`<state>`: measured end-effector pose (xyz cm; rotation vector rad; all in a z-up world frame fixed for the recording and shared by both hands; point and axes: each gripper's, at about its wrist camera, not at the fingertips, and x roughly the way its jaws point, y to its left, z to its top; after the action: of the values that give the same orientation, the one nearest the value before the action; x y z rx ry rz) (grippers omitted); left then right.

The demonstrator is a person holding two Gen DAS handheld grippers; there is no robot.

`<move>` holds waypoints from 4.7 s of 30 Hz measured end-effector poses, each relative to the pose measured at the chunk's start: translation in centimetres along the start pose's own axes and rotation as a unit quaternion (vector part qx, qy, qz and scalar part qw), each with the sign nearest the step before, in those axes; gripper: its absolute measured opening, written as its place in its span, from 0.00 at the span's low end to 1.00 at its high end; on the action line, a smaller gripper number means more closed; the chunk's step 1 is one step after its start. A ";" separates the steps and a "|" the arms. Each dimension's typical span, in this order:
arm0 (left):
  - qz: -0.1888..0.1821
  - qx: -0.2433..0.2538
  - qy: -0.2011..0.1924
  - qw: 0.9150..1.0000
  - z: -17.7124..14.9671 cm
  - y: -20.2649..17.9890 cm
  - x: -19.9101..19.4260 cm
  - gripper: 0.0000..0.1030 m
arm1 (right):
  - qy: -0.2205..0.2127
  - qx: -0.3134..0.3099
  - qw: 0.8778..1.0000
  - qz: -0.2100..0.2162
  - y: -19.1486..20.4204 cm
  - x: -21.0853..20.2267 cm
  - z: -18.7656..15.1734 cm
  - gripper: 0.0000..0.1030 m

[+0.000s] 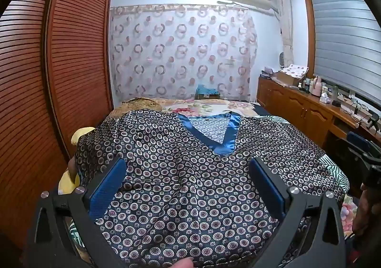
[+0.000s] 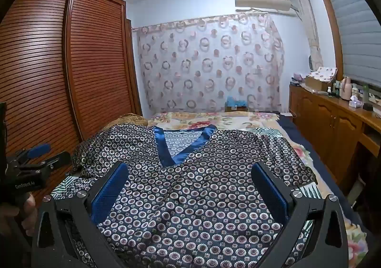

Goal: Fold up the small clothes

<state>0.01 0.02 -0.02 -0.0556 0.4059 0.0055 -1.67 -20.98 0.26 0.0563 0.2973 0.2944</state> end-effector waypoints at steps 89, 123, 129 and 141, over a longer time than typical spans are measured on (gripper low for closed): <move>-0.011 0.024 -0.016 1.000 0.2 -1.0 -0.8 1.00 | 0.001 -0.001 1.000 -0.002 0.2 -0.1 0.0 1.00; 0.013 -0.003 0.056 0.998 -3.0 4.5 3.9 1.00 | 0.067 -0.023 0.996 0.049 -0.1 7.1 -0.2 1.00; 0.021 -0.010 0.070 0.997 -3.3 6.8 5.4 1.00 | 0.084 -0.034 0.994 0.068 -0.3 9.8 -0.1 1.00; 0.051 -0.051 0.091 0.993 -2.1 16.0 8.2 1.00 | 0.142 -0.052 0.985 0.084 0.5 14.6 -0.5 1.00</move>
<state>6.48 15.86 -6.08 -0.1358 0.5909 0.1234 11.36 -16.25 -4.28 -0.0644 0.5614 0.4865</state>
